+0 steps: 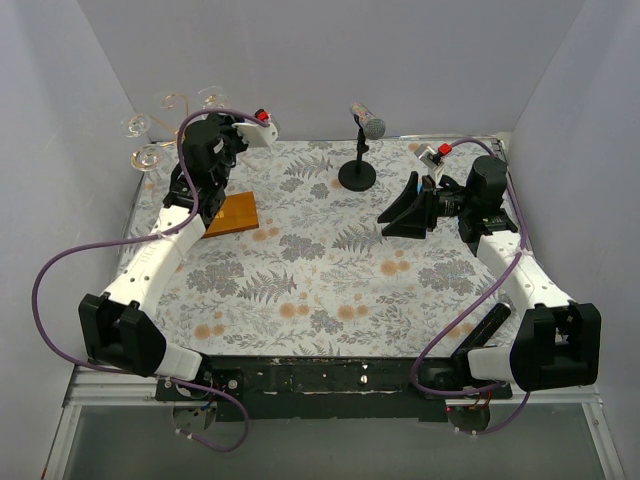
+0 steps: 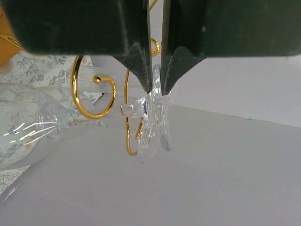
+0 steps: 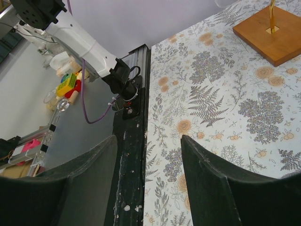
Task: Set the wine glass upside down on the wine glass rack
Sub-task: Turn the wine glass upside down at the wine rack.
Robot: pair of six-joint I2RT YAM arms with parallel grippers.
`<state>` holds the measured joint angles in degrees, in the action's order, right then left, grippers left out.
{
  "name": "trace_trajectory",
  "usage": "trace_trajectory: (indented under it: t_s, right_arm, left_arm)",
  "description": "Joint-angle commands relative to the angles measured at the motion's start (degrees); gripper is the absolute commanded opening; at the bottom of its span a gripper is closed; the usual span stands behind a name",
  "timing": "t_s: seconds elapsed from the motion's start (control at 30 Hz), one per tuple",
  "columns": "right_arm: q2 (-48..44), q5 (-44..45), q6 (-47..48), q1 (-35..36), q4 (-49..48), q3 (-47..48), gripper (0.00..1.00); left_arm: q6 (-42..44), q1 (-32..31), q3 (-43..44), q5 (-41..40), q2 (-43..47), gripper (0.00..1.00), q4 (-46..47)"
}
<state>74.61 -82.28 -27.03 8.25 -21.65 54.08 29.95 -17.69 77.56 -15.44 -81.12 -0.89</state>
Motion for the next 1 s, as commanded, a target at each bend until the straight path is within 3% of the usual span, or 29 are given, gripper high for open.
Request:
trace_trajectory:
  t_s: [0.0, 0.97]
  right_arm:
    - [-0.5, -0.9, -0.5, -0.2, -2.9, -0.2, 0.65]
    - [-0.3, -1.1, -0.5, -0.2, -3.4, -0.2, 0.65]
  left_arm:
    - [-1.1, 1.0, -0.1, -0.6, 4.0, 0.00, 1.9]
    - [-5.5, -3.3, 4.2, 2.4, -0.4, 0.00, 1.2]
